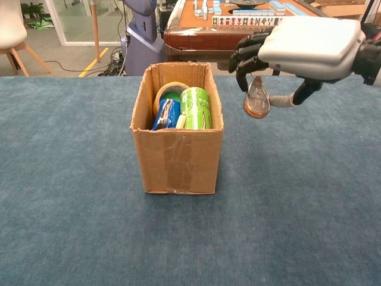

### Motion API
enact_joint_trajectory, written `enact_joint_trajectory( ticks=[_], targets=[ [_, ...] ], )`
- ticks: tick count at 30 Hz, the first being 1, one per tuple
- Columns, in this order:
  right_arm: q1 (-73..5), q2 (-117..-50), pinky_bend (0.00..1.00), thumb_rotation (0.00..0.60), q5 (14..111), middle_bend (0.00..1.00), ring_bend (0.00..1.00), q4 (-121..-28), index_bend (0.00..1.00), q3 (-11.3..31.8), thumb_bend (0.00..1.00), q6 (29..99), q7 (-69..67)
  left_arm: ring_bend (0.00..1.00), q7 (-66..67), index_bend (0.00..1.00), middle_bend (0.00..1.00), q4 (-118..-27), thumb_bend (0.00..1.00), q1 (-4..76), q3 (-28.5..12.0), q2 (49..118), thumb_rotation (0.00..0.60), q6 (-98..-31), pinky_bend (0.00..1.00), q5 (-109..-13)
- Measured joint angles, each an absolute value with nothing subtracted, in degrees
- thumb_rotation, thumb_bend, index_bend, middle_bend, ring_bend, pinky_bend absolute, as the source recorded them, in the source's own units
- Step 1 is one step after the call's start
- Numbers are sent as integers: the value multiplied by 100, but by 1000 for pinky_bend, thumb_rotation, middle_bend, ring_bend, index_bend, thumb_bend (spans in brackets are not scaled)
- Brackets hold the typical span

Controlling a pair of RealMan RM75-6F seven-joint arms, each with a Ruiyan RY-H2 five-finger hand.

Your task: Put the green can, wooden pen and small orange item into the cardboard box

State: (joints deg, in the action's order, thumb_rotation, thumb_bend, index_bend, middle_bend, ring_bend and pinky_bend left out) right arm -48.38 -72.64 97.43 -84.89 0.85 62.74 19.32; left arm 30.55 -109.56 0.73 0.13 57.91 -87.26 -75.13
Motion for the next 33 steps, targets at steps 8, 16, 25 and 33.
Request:
enact_joint_trajectory(
  ticks=[8, 16, 25, 33],
  targets=[
    [-4989, -7344, 238, 600, 9584, 226, 126, -8745, 528, 499, 339, 6171, 2124, 451, 2890, 490, 540, -10912, 372, 29, 16, 5777, 600, -8835, 590, -7669],
    [-5300, -7961, 237, 600, 9317, 226, 126, -8414, 529, 793, 355, 5829, 2190, 451, 2753, 490, 540, -10927, 372, -31, 30, 5700, 600, -8913, 590, -7772],
    [-5573, -8772, 237, 600, 9173, 226, 126, -7653, 243, 975, 20, 5726, 2097, 451, 2616, 490, 540, -10936, 372, -86, 30, 5624, 600, -8992, 590, -7866],
    [-5498, -8752, 237, 600, 9123, 226, 126, -7645, 163, 1019, 0, 5960, 2154, 451, 2582, 490, 540, -10926, 372, -108, 31, 5617, 600, -8994, 590, -7912]
  ],
)
